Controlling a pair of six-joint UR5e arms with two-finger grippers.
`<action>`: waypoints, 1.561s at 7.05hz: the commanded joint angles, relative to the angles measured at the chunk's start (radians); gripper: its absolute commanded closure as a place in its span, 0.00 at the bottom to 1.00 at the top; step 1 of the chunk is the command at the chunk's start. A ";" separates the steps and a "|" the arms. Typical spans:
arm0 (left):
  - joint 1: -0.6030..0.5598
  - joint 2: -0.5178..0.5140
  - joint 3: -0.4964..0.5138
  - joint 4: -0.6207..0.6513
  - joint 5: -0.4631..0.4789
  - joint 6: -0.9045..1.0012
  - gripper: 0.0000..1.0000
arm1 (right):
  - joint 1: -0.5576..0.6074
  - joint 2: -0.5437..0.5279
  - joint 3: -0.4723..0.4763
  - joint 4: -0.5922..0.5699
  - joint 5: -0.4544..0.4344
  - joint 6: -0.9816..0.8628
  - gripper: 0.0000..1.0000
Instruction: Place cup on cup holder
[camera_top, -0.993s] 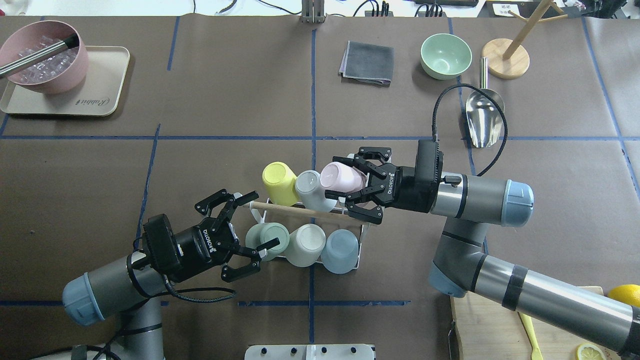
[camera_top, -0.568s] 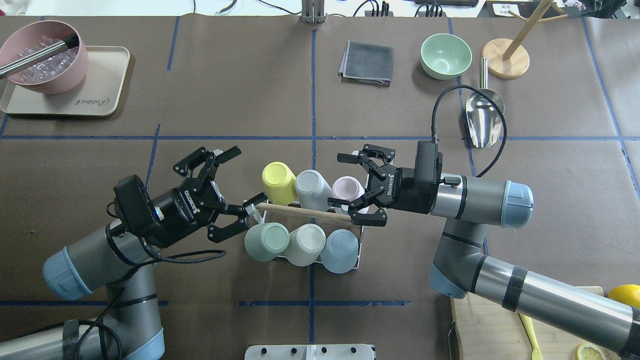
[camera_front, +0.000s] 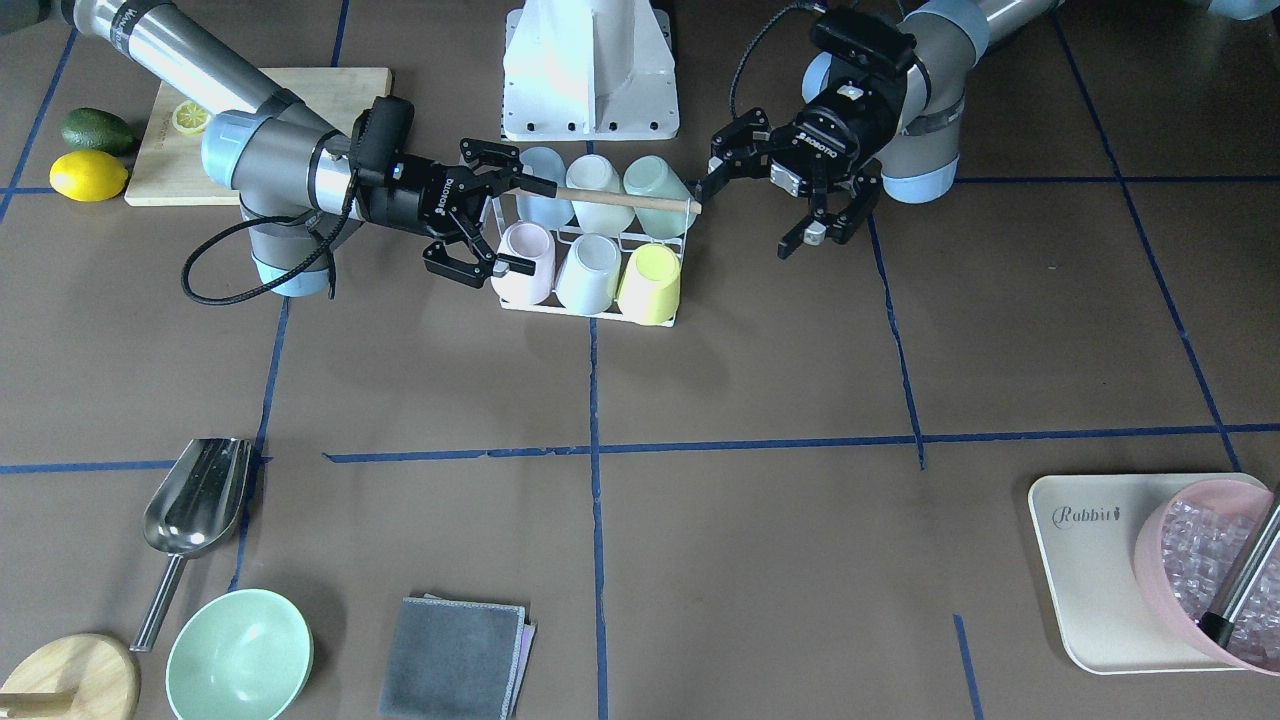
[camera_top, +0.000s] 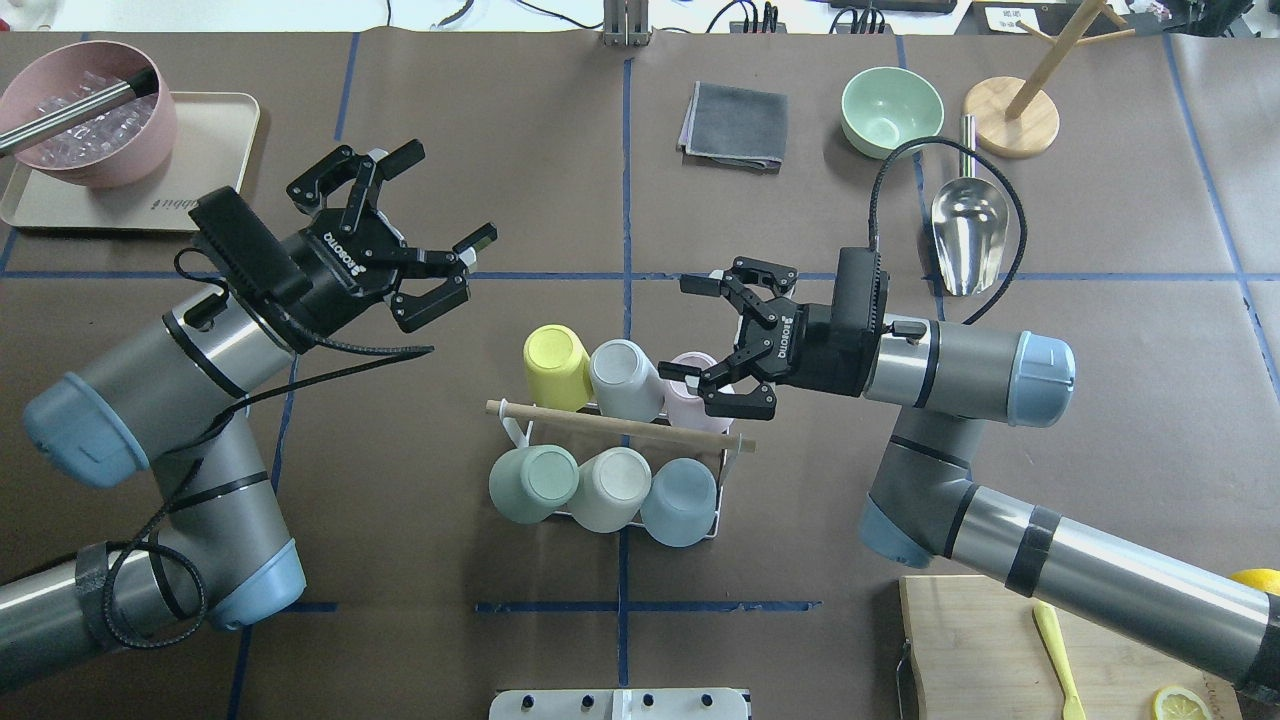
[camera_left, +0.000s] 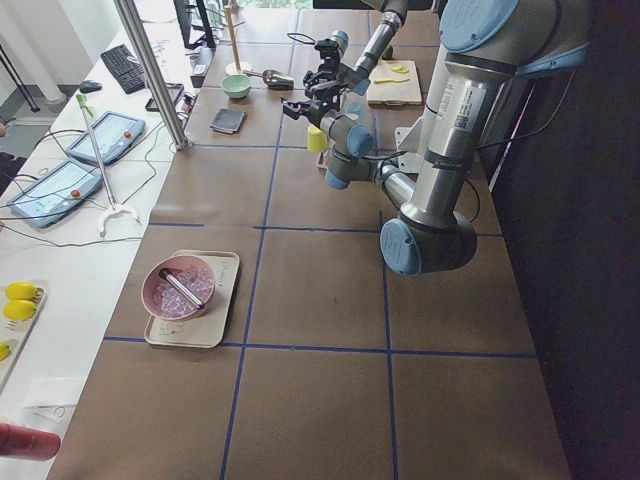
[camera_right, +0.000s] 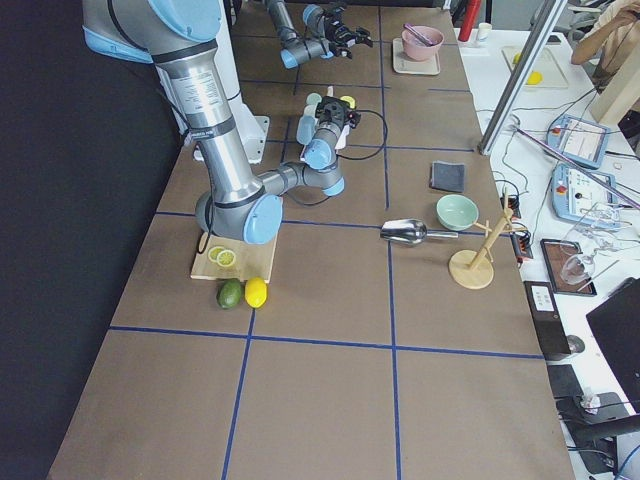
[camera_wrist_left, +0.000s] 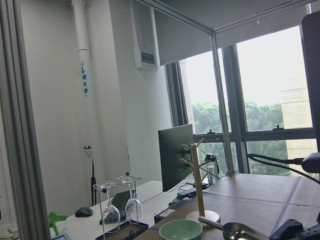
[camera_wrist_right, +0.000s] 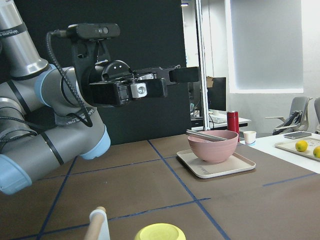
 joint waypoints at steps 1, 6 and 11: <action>-0.066 0.059 -0.078 0.282 -0.082 -0.071 0.00 | 0.052 0.011 0.004 -0.108 0.018 0.002 0.00; -0.401 0.159 -0.269 1.088 -0.820 -0.186 0.00 | 0.153 0.040 0.017 -0.468 0.070 0.001 0.00; -0.630 0.264 -0.347 1.729 -0.862 -0.175 0.00 | 0.218 0.041 0.148 -1.051 0.113 -0.004 0.00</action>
